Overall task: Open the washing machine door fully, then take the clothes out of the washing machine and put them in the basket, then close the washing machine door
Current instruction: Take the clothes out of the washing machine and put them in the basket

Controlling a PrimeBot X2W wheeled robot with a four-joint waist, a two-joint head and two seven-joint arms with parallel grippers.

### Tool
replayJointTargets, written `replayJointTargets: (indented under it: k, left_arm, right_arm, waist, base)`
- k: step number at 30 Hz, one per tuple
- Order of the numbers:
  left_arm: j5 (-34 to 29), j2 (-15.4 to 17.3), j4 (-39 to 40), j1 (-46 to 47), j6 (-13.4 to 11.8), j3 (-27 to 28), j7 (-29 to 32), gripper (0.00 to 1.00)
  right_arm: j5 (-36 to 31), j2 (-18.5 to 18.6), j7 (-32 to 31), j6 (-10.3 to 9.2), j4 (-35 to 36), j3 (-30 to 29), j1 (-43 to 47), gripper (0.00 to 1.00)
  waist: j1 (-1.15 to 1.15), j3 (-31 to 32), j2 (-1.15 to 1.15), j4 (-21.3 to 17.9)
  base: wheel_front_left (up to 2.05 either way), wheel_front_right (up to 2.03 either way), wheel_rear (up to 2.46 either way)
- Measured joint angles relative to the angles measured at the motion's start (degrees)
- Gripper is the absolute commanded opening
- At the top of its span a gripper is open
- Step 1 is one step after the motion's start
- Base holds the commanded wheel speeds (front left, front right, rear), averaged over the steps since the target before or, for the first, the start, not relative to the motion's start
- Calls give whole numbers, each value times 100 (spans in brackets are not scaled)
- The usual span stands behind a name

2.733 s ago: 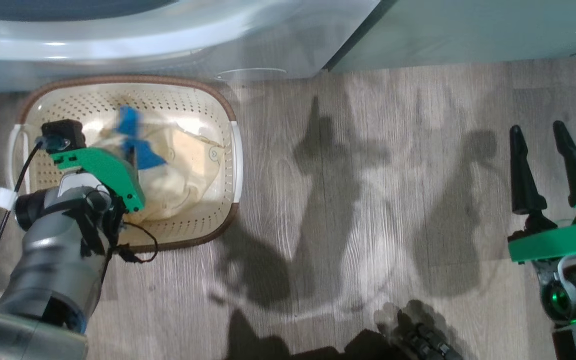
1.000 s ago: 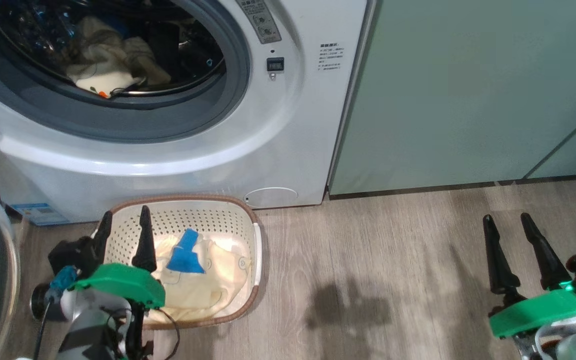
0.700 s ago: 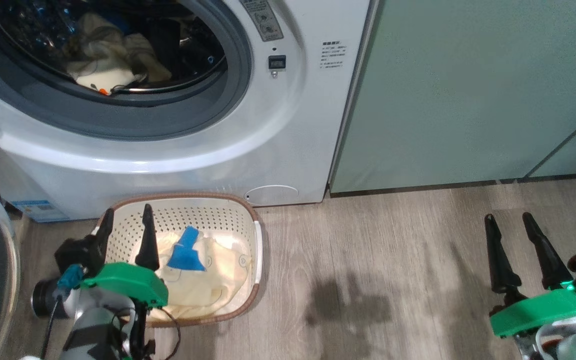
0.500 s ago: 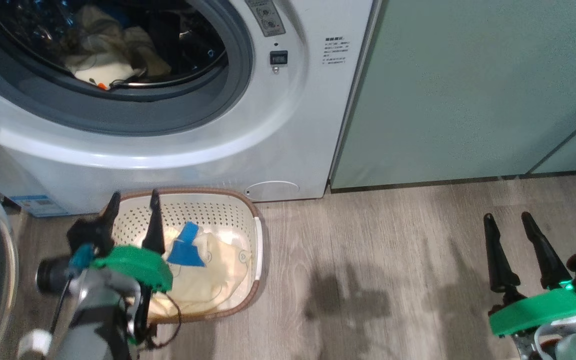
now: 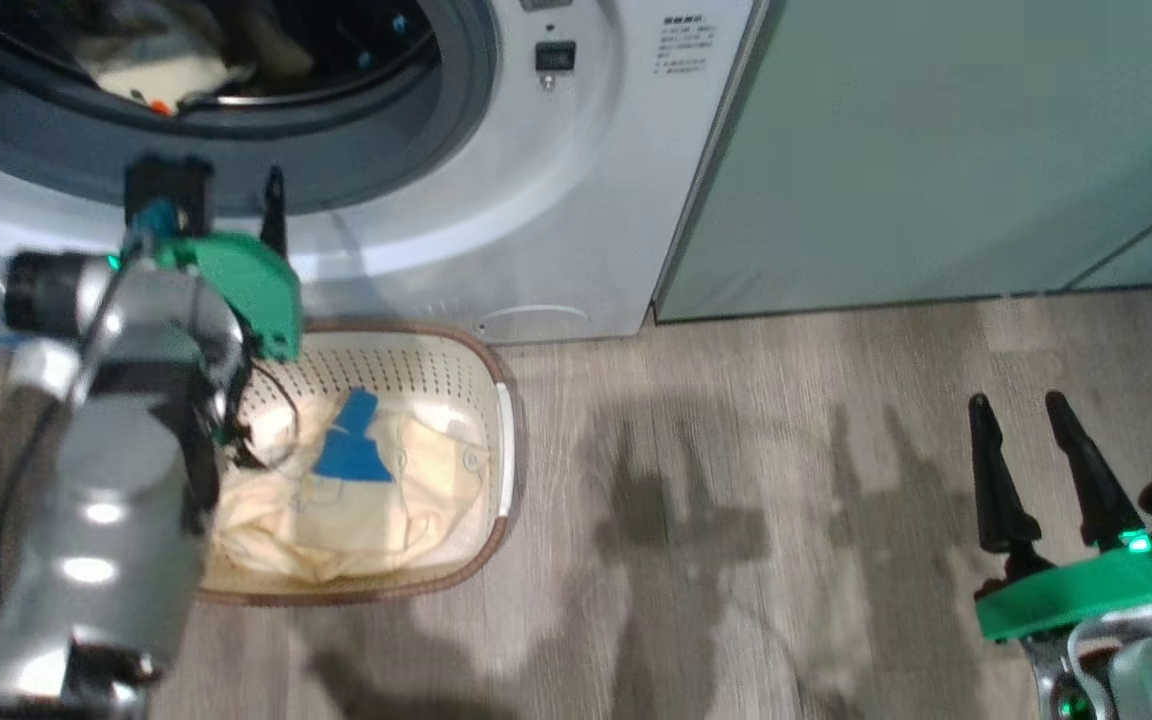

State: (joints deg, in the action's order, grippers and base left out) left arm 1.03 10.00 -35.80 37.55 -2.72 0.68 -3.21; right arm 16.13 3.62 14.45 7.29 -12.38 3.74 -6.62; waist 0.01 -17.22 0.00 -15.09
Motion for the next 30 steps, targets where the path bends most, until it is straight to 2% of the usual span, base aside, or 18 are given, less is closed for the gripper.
replayJointTargets:
  k: [8,15,22,30]
  left_arm:
    - [-536,443,-974,1438,-205,-288,865,100]
    - [-828,711,-1760,2665,-204,-510,1276,100]
    - [-1112,915,-2413,3521,-191,-826,1362,100]
    - [-1160,933,-3028,4189,-102,-973,1362,100]
  right_arm:
    - [0,-20,0,0,56,27,-373,100]
    - [0,-27,0,0,131,35,-615,100]
    - [1,-41,0,0,198,59,-875,100]
    - [1,-49,0,0,219,56,-942,100]
  waist:
    - [1,-610,0,-97]
    - [1,-1204,0,-213]
    - [0,-1690,0,-323]
    - [0,-2035,0,-359]
  base:
    - [0,0,0]
    - [0,0,0]
    - [0,0,0]
    - [0,0,0]
